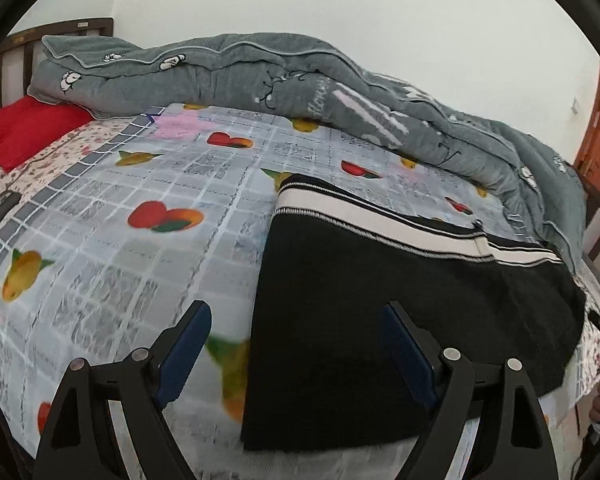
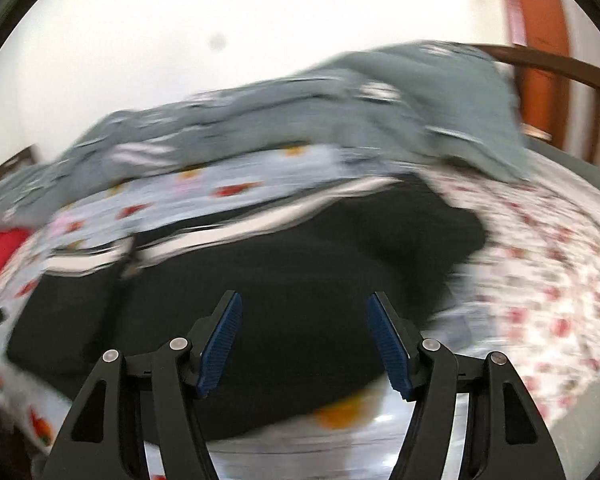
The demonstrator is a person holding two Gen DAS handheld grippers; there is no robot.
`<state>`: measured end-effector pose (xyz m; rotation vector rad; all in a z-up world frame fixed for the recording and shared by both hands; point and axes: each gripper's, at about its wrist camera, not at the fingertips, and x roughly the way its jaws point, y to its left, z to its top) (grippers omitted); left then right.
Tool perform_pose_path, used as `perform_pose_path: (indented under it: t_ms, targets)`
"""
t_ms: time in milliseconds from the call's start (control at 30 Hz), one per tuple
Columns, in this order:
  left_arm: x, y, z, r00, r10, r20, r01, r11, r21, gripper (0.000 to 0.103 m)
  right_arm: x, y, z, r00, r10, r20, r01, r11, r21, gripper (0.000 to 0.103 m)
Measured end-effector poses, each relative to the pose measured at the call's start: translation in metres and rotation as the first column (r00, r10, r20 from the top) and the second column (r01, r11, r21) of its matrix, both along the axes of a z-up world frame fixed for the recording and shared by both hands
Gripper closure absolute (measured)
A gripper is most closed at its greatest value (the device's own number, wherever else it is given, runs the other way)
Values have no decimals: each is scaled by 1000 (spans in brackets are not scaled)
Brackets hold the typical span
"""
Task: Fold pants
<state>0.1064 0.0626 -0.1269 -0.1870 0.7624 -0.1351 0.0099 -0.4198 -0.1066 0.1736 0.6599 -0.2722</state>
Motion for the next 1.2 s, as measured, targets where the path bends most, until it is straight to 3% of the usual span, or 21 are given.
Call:
perform_pose_path:
  t_ms: [100, 200, 433, 567, 1067, 1200]
  targets:
    - [16, -6, 0, 999, -30, -26, 30, 1000, -9, 18, -4, -36, -9, 996, -67, -50, 65, 997, -39, 39]
    - [34, -9, -6, 997, -38, -61, 36, 999, -36, 20, -3, -67, -21, 990, -112, -84, 114, 993, 20, 39]
    - [68, 4, -28, 985, -30, -168, 8, 991, -130, 45, 12, -104, -44, 989, -129, -77, 140, 974, 179, 39]
    - [80, 10, -38, 979, -26, -203, -13, 983, -185, 52, 27, -99, -47, 993, -103, -65, 113, 979, 170, 39]
    - [97, 4, -42, 967, -58, -249, 16, 986, -165, 52, 67, -120, -61, 995, -89, -50, 100, 934, 342, 38]
    - [102, 3, -42, 963, -46, -267, 3, 987, -160, 53, 79, -114, -60, 993, -94, -70, 112, 938, 327, 37]
